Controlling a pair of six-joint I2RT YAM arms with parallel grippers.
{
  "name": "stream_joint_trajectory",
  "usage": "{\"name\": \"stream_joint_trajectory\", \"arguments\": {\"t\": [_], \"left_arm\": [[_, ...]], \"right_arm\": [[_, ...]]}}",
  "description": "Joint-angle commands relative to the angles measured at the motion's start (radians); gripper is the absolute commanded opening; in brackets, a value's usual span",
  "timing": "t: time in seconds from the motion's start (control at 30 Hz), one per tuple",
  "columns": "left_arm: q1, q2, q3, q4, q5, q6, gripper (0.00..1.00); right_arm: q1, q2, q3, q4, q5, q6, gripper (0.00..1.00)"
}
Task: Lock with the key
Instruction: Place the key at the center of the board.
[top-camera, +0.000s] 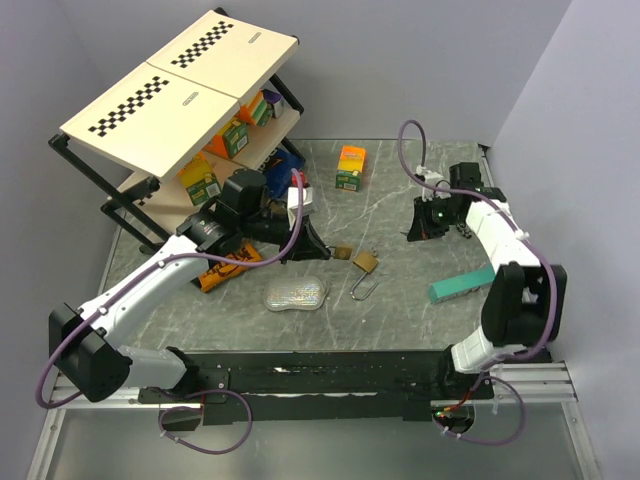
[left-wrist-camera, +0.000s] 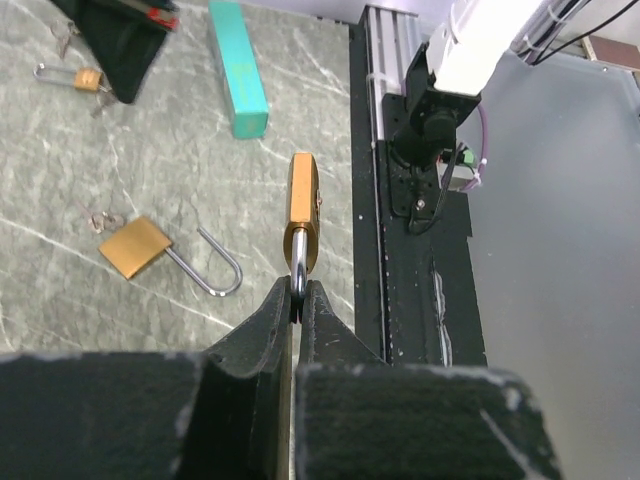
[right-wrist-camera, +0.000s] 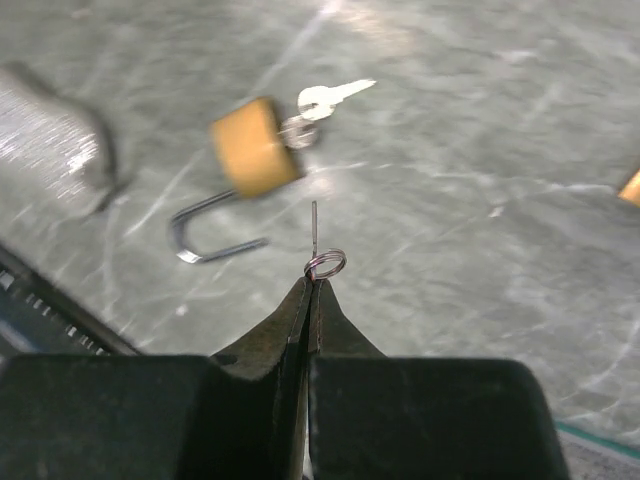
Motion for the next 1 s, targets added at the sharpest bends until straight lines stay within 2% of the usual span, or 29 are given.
{"name": "stream_joint_trajectory", "arguments": {"t": [0.0,0.37,0.73,0.97], "left_arm": [[0.001,-0.005,-0.018,0.040,-0.002,0.011,0.01],[0.010,0.027,-0.013,0.026,-0.005,0.026,0.01],[0.039,0.064,0.001,0.020,0.013,0.031,0.01],[0.040,0.087,0.015,0.025,0.019,0.029,0.01]], "right_arm": [[-0.005,0.135,0.111,0.085,0.132,0.094,0.00],[-0.005,0.433,0.286,0.088,0.095,0.188,0.00],[-0.006,0.568,0.364,0.075,0.092,0.229,0.00],[-0.005,0.603,0.403,0.046,0.095,0.228,0.12]]}}
